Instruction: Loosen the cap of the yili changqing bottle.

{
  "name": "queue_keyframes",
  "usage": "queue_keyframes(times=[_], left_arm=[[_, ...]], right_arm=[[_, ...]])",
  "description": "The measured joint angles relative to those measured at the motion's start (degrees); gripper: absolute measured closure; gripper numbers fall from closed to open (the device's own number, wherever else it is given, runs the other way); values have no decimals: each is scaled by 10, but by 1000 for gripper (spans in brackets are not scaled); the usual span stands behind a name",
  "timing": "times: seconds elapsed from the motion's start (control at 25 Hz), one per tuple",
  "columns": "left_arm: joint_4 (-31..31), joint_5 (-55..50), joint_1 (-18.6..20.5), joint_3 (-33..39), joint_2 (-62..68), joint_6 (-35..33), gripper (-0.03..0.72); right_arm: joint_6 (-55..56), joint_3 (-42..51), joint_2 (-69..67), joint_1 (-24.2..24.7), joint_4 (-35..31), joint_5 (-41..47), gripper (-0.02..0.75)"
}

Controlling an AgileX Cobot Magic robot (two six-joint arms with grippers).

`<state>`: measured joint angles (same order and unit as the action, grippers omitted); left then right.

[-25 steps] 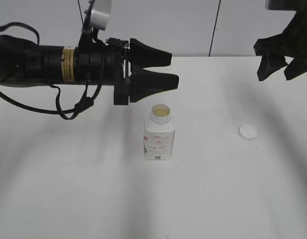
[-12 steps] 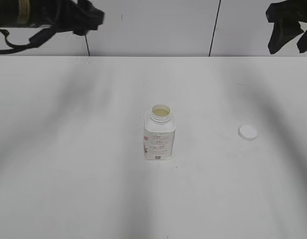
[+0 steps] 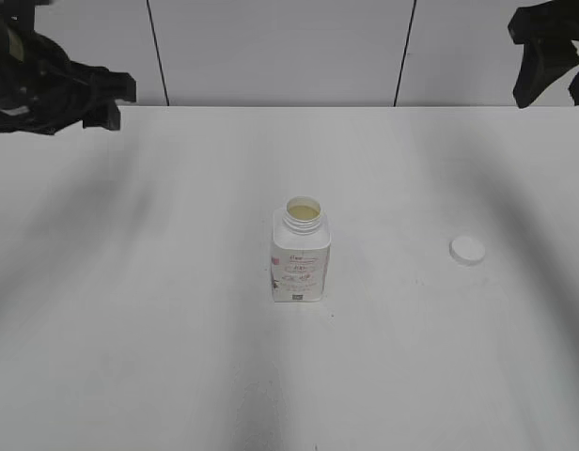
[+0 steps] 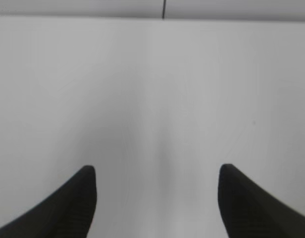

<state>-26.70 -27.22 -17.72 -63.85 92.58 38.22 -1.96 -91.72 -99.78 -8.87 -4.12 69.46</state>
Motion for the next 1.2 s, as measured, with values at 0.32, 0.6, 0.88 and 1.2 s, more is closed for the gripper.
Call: queue_keyframes(times=[0.32, 0.6, 0.88, 1.2], left_arm=[[200, -245, 29, -70, 8, -211, 215], [205, -411, 34, -126, 13, -258, 215], [215, -423, 34, -107, -9, -261, 215], [216, -425, 34, 61, -182, -267, 215]], right_arm=[[-1, 0, 2, 0, 8, 2, 246], [-1, 58, 46, 0, 11, 2, 246], [15, 215, 200, 0, 11, 3, 246], [20, 318, 410, 0, 9, 3, 246]])
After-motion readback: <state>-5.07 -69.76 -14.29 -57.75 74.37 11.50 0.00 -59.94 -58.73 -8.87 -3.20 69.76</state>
